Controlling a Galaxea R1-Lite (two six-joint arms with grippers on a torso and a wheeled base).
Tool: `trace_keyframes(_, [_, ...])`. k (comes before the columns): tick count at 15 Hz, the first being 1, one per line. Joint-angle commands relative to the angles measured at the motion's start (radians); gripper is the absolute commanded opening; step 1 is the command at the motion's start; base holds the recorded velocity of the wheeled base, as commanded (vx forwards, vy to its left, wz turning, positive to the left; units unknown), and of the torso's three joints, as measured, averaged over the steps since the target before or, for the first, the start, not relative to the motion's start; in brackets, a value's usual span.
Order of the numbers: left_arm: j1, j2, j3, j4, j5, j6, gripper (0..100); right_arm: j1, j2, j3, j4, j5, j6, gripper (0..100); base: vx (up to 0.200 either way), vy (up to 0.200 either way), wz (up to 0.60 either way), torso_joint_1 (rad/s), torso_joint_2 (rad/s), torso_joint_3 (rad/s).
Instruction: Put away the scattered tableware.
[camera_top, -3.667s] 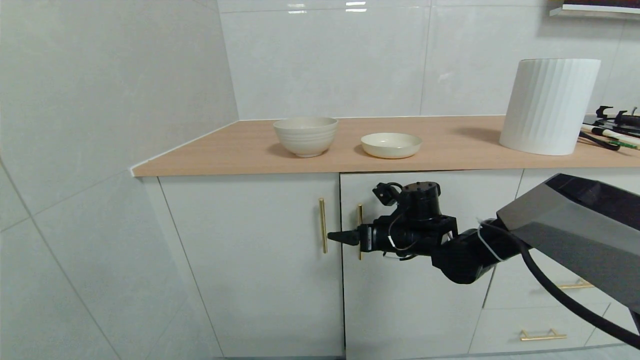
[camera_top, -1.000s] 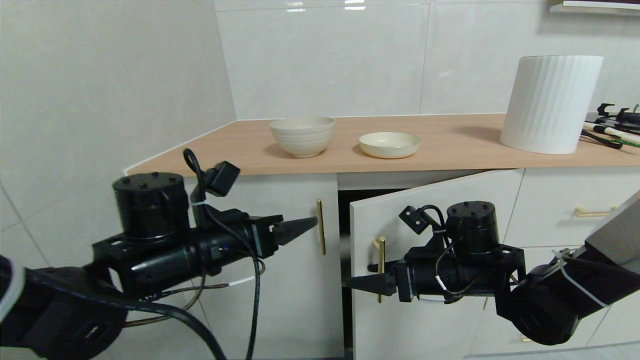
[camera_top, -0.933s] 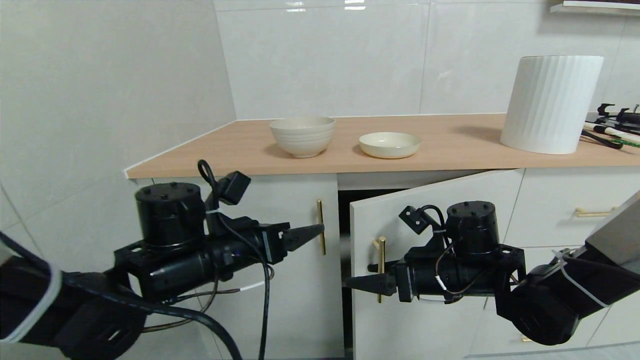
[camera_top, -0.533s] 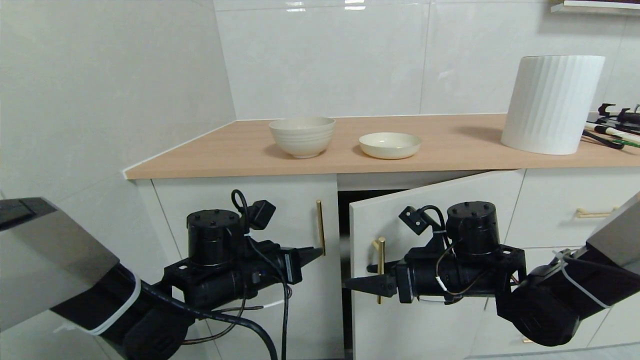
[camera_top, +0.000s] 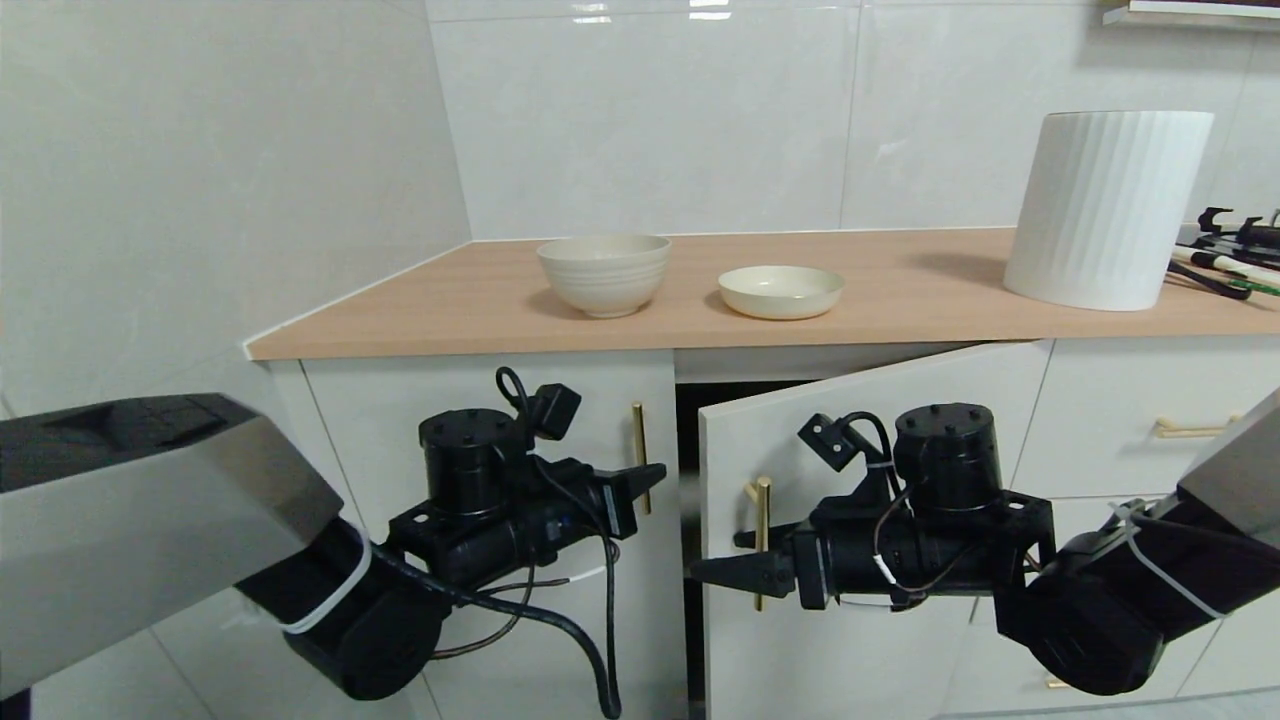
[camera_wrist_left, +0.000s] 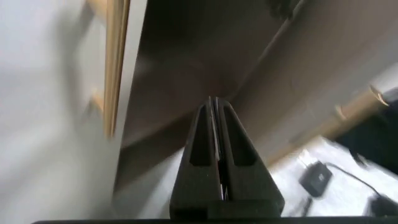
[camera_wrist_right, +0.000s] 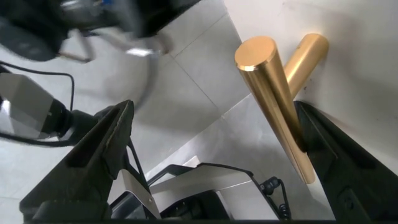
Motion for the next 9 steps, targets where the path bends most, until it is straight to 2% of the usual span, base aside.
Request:
trace_keyframes(1, [-0.012,0.120,-0.061,-0.023,0.003,0.046,0,-0.001,-0.011,0.005,0.000,-0.002,-0.001,100,0.000,0.000,0.00,0.000,0.00,0.000])
trace_keyframes(2, [-0.019,0.163,-0.073,-0.049,0.004,0.095,0,-0.001,-0.015,0.007,0.000,0.000,-0.001,100,0.000,0.000,0.00,0.000,0.00,0.000])
trace_keyframes(3, [-0.023,0.176,-0.084,-0.061,0.009,0.116,0,-0.001,-0.015,0.007,0.000,-0.002,-0.001,100,0.000,0.000,0.00,0.000,0.00,0.000])
trace_keyframes(4, [-0.040,0.224,-0.142,-0.086,0.063,0.173,0,-0.001,-0.016,0.008,0.000,0.001,-0.001,100,0.000,0.000,0.00,0.000,0.00,0.000])
trace_keyframes(5, [-0.048,0.230,-0.153,-0.086,0.077,0.176,0,-0.001,-0.018,0.010,0.000,0.006,-0.001,100,0.000,0.000,0.00,0.000,0.00,0.000])
trace_keyframes(6, [-0.078,0.244,-0.171,-0.089,0.126,0.178,0,-0.003,-0.018,0.010,0.000,0.018,-0.001,100,0.000,0.000,0.00,0.000,0.00,0.000])
trace_keyframes(9, [-0.100,0.244,-0.159,-0.163,0.127,0.178,0,-0.004,-0.018,0.010,0.000,0.018,-0.002,100,0.000,0.000,0.00,0.000,0.00,0.000])
